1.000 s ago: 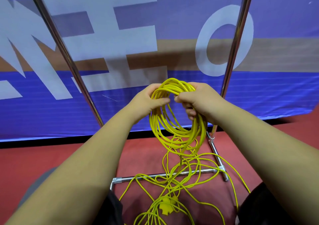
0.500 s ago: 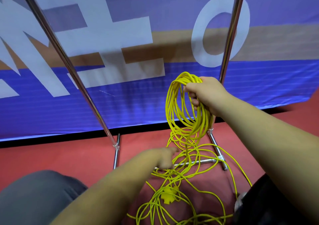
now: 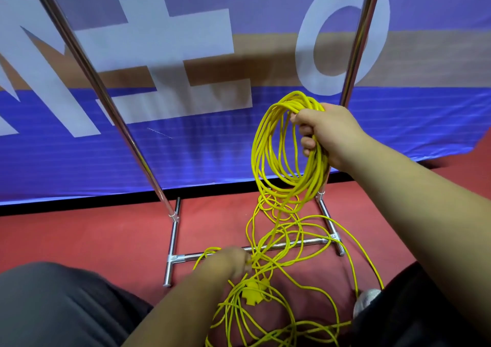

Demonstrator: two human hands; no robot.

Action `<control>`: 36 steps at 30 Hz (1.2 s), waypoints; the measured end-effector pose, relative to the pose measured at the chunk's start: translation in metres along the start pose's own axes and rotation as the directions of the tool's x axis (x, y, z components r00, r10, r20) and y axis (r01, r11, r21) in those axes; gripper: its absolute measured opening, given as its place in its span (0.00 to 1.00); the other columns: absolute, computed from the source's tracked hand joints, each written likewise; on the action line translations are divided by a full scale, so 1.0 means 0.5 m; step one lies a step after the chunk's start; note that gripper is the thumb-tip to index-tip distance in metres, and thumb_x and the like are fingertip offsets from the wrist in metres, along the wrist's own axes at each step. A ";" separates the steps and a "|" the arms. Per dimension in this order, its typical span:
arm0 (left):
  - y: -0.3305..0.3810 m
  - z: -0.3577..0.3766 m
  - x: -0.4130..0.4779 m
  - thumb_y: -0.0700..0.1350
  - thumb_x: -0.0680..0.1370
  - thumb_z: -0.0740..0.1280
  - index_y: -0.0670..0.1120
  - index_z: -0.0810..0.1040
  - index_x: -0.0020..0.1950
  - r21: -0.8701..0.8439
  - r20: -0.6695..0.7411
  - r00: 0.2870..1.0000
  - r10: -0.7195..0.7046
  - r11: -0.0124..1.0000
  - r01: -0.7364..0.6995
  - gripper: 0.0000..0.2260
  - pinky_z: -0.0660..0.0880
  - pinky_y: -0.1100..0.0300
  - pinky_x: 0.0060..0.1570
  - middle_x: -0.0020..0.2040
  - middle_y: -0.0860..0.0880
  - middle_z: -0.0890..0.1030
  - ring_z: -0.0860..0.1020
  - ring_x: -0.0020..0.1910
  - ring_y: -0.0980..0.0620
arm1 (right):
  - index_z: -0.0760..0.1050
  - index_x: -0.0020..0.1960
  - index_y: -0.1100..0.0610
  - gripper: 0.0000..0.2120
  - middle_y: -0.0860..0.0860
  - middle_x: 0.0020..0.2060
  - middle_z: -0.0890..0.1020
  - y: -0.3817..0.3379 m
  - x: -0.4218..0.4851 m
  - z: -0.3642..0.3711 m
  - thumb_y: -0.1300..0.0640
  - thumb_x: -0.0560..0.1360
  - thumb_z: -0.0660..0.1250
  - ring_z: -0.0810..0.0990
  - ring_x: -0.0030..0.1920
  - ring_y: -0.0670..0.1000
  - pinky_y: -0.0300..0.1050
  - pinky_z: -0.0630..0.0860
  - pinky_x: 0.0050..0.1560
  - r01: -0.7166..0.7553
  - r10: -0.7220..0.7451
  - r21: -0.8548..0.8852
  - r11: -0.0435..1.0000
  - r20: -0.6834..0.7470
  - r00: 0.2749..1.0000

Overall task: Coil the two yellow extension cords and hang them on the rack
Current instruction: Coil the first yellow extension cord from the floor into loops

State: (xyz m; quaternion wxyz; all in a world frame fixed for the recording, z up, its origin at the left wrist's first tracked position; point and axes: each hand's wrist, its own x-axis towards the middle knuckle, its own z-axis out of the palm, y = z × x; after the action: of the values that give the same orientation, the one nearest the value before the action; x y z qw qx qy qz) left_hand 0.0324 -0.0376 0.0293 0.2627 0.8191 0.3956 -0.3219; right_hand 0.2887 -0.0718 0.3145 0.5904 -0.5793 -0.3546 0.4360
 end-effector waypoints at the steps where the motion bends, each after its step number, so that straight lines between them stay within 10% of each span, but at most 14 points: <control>1: -0.012 -0.013 0.003 0.47 0.84 0.65 0.44 0.81 0.61 -0.021 -0.052 0.999 -0.014 1.000 0.013 0.10 0.75 0.55 0.52 0.58 0.42 0.84 0.81 0.54 0.44 | 0.78 0.49 0.57 0.04 0.50 0.29 0.69 -0.001 0.002 -0.001 0.61 0.75 0.69 0.66 0.26 0.52 0.45 0.70 0.30 0.003 -0.003 -0.005 1.000 -0.009 1.000; 10: -0.034 -0.294 -0.108 0.47 0.84 0.63 0.43 0.81 0.40 -0.551 -0.487 0.849 -0.205 0.826 -0.117 0.16 0.74 0.61 0.34 0.37 0.41 0.85 0.79 0.29 0.48 | 0.74 0.44 0.58 0.05 0.55 0.30 0.72 0.007 0.013 0.008 0.61 0.74 0.70 0.69 0.25 0.55 0.49 0.72 0.28 0.127 -0.141 -0.233 0.964 -0.047 0.989; 13: -0.015 -0.419 -0.191 0.43 0.82 0.65 0.39 0.84 0.46 -0.744 -0.536 0.787 -0.306 0.611 -0.269 0.11 0.73 0.62 0.30 0.30 0.48 0.79 0.73 0.23 0.52 | 0.75 0.41 0.58 0.06 0.58 0.28 0.75 0.014 0.017 0.018 0.58 0.72 0.71 0.73 0.25 0.56 0.51 0.75 0.29 0.138 -0.181 -0.356 0.924 -0.089 0.980; 18: 0.027 -0.556 -0.350 0.45 0.84 0.65 0.41 0.80 0.49 -0.910 -0.390 0.884 -0.257 0.256 -0.327 0.10 0.81 0.60 0.29 0.26 0.53 0.78 0.73 0.21 0.58 | 0.73 0.39 0.61 0.11 0.55 0.26 0.77 0.015 0.017 0.045 0.55 0.72 0.71 0.76 0.26 0.56 0.61 0.81 0.36 0.152 -0.244 -0.460 0.875 -0.149 0.958; 24: 0.074 -0.661 -0.484 0.45 0.84 0.65 0.41 0.77 0.44 -0.859 -0.461 0.870 -0.175 -0.156 -0.487 0.11 0.82 0.60 0.30 0.28 0.50 0.78 0.75 0.21 0.60 | 0.75 0.39 0.57 0.09 0.53 0.26 0.79 0.009 0.003 0.093 0.55 0.74 0.72 0.77 0.24 0.51 0.46 0.75 0.30 0.192 -0.295 -0.480 0.856 -0.150 0.944; 36: 0.061 -0.534 -0.383 0.41 0.84 0.66 0.41 0.80 0.57 -0.911 -0.374 0.919 -0.124 -0.137 -0.389 0.05 0.84 0.57 0.36 0.41 0.46 0.80 0.76 0.35 0.56 | 0.76 0.40 0.57 0.09 0.53 0.27 0.79 0.033 0.002 0.116 0.55 0.76 0.73 0.78 0.26 0.54 0.51 0.77 0.33 0.161 -0.197 -0.273 0.948 -0.109 0.974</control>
State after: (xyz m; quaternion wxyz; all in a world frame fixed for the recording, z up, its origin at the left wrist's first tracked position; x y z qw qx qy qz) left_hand 0.0508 0.0371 0.3502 0.7439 0.4197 0.4508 0.2594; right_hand 0.2337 -0.0499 0.3023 0.5682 -0.6459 -0.4197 0.2894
